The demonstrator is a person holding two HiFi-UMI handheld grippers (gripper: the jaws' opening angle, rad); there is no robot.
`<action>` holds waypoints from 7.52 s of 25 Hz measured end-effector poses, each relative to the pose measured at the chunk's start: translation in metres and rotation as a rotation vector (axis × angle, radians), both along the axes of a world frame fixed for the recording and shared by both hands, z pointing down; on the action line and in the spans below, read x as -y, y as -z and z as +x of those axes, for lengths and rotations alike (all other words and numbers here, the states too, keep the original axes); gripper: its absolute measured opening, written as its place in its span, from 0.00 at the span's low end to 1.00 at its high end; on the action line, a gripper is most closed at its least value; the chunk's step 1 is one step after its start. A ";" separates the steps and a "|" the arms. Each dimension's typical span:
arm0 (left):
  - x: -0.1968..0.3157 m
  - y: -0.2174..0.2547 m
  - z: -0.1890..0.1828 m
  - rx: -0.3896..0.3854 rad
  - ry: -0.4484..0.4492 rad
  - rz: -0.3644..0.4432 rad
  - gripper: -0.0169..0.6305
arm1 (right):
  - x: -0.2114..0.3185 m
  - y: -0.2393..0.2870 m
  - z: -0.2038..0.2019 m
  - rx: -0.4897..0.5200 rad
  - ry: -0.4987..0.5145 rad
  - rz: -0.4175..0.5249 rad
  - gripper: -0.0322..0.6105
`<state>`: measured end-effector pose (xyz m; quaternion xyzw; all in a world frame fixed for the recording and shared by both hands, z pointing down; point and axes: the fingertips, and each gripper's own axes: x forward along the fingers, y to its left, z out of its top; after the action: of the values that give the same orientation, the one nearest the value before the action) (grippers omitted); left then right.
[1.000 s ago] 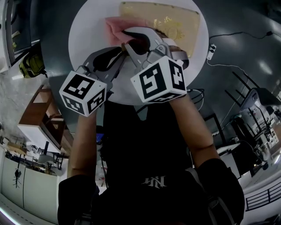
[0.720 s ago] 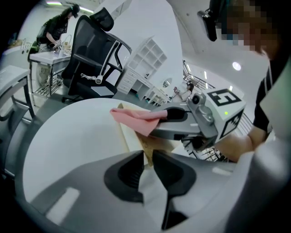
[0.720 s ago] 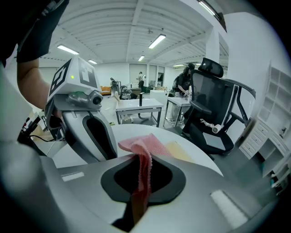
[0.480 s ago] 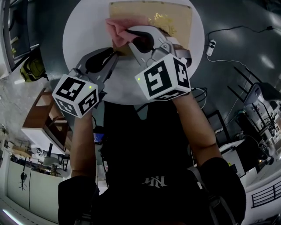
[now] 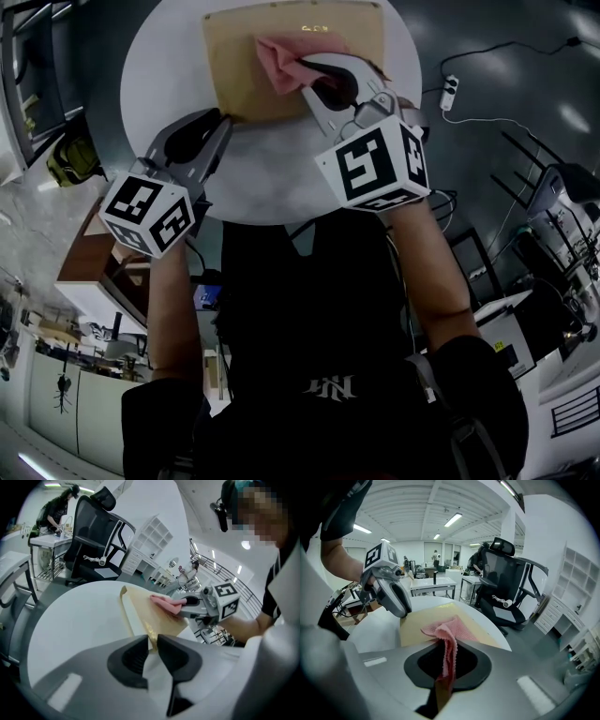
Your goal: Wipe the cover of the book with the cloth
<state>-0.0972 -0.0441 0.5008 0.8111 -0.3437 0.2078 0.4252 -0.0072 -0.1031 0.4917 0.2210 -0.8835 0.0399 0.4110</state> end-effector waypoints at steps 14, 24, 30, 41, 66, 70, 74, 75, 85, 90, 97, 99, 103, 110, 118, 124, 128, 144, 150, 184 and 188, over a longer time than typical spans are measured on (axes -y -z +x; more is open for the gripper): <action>-0.001 -0.001 0.000 0.025 -0.007 -0.005 0.13 | 0.011 -0.001 0.086 -0.046 -0.155 0.002 0.07; 0.000 0.000 0.000 0.017 0.000 -0.005 0.13 | 0.013 -0.016 0.155 -0.183 -0.277 -0.034 0.07; -0.001 -0.001 -0.001 -0.004 0.010 0.005 0.13 | 0.016 0.044 0.100 -0.094 -0.183 0.136 0.07; 0.000 0.002 -0.002 -0.043 0.021 0.022 0.12 | -0.009 0.048 -0.068 0.082 0.080 0.115 0.07; 0.000 -0.004 0.000 -0.040 0.024 0.013 0.12 | -0.024 -0.005 -0.045 -0.004 0.077 0.000 0.07; -0.001 0.000 0.000 -0.029 0.019 0.014 0.12 | -0.020 -0.002 -0.018 -0.017 0.038 0.004 0.07; 0.000 -0.001 0.000 -0.012 0.013 0.011 0.12 | -0.015 -0.003 0.009 -0.029 0.004 0.011 0.07; 0.000 -0.001 0.000 -0.009 0.011 0.010 0.12 | -0.014 -0.003 0.015 -0.033 0.000 0.014 0.07; 0.000 0.001 -0.002 0.007 0.021 0.016 0.12 | -0.008 -0.001 0.063 -0.074 -0.048 0.030 0.07; 0.001 0.002 -0.003 0.010 0.023 0.017 0.12 | -0.005 0.000 0.083 -0.088 -0.086 0.033 0.07; 0.002 0.002 -0.003 0.008 0.025 0.022 0.12 | -0.001 -0.009 0.121 -0.146 -0.169 0.004 0.07; 0.001 0.001 -0.003 0.006 0.027 0.022 0.12 | -0.002 -0.019 0.138 -0.194 -0.193 -0.018 0.07; 0.000 -0.001 -0.004 -0.007 0.028 0.030 0.12 | 0.004 0.005 0.140 -0.132 -0.255 0.043 0.07; -0.002 0.001 -0.004 -0.024 0.040 0.041 0.12 | -0.011 0.053 0.031 0.008 -0.077 0.069 0.07; 0.001 0.002 -0.005 -0.039 0.043 0.055 0.12 | -0.038 0.032 -0.087 0.125 0.165 0.018 0.07; 0.000 0.002 -0.005 -0.054 0.055 0.062 0.12 | -0.052 0.003 -0.099 0.047 0.237 -0.067 0.07; 0.000 0.000 -0.005 -0.056 0.055 0.059 0.12 | -0.051 0.000 -0.099 0.037 0.232 -0.087 0.07; -0.001 -0.002 -0.005 -0.019 0.034 0.050 0.12 | -0.039 -0.005 -0.013 0.012 0.083 -0.077 0.07; -0.001 0.000 -0.004 0.000 0.031 0.046 0.12 | -0.032 -0.004 0.027 -0.014 0.035 -0.064 0.07; -0.003 0.008 -0.004 -0.077 0.049 0.063 0.09 | -0.050 0.043 -0.075 0.092 0.176 0.043 0.07; -0.004 0.006 -0.005 -0.094 0.049 0.053 0.09 | -0.060 0.025 -0.089 0.074 0.217 -0.008 0.07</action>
<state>-0.1024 -0.0402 0.4951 0.8222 -0.3487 0.1499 0.4242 -0.0963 -0.0434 0.4672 0.1207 -0.9166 0.0070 0.3811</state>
